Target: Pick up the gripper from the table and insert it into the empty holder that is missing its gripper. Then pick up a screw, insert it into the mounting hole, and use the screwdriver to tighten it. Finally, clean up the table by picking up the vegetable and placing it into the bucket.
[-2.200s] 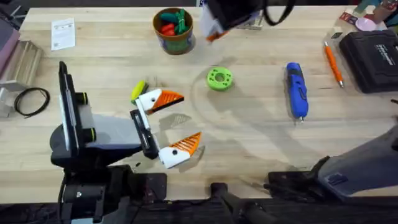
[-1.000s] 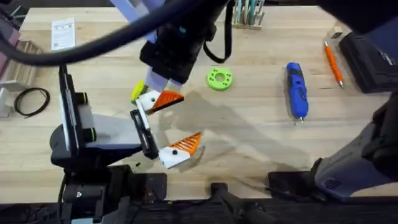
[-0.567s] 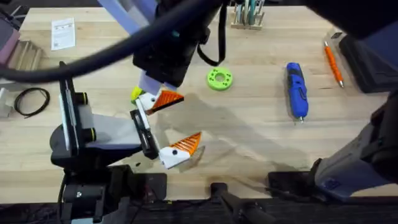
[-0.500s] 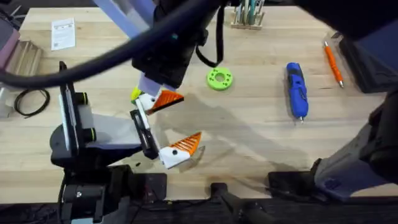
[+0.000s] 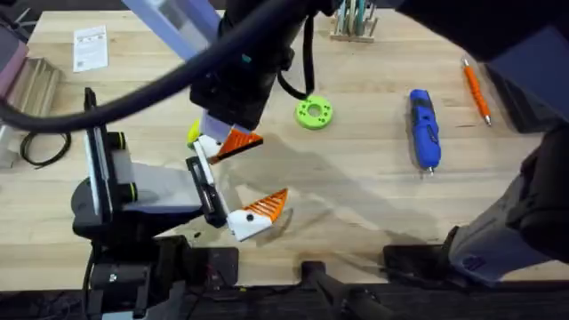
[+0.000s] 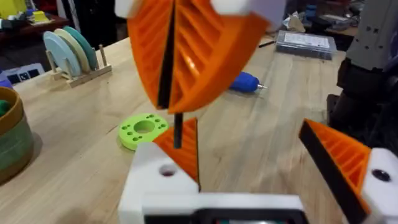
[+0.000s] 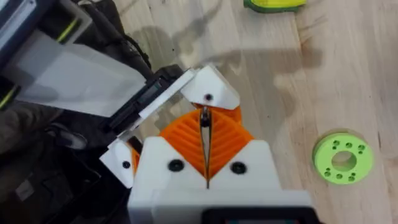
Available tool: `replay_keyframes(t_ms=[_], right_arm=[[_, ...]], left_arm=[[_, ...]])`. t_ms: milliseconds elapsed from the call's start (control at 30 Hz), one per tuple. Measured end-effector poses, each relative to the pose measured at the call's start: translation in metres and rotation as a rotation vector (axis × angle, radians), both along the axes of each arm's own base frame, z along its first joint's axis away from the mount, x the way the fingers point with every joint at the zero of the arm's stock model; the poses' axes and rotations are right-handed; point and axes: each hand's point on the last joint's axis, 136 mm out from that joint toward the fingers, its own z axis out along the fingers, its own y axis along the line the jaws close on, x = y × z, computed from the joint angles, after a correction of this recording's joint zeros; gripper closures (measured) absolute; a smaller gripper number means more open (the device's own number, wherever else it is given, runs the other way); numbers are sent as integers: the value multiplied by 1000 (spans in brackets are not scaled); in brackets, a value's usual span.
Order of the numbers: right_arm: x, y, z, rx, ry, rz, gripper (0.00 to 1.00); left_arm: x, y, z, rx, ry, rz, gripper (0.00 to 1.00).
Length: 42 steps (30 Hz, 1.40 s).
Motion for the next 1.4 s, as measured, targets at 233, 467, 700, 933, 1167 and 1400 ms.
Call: replay_keyframes(t_ms=[233,467,700,933,1167,1400], right_arm=[[2,3,1,12,-8,0,995],[3,5,-3,7,-5,1,995],[6,7,-16,-23,7,-2,995],[6,7,-16,-24,5,-3,995],[6,8,-16,-26,3,-1,995],[5,8,-16,-27,0,0,995]], left_arm=[[0,0,0,0,0,0,15],[0,0,0,0,0,0,15],[0,0,0,0,0,0,15],[0,0,0,0,0,0,15],[0,0,0,0,0,0,15],[0,0,0,0,0,0,15]])
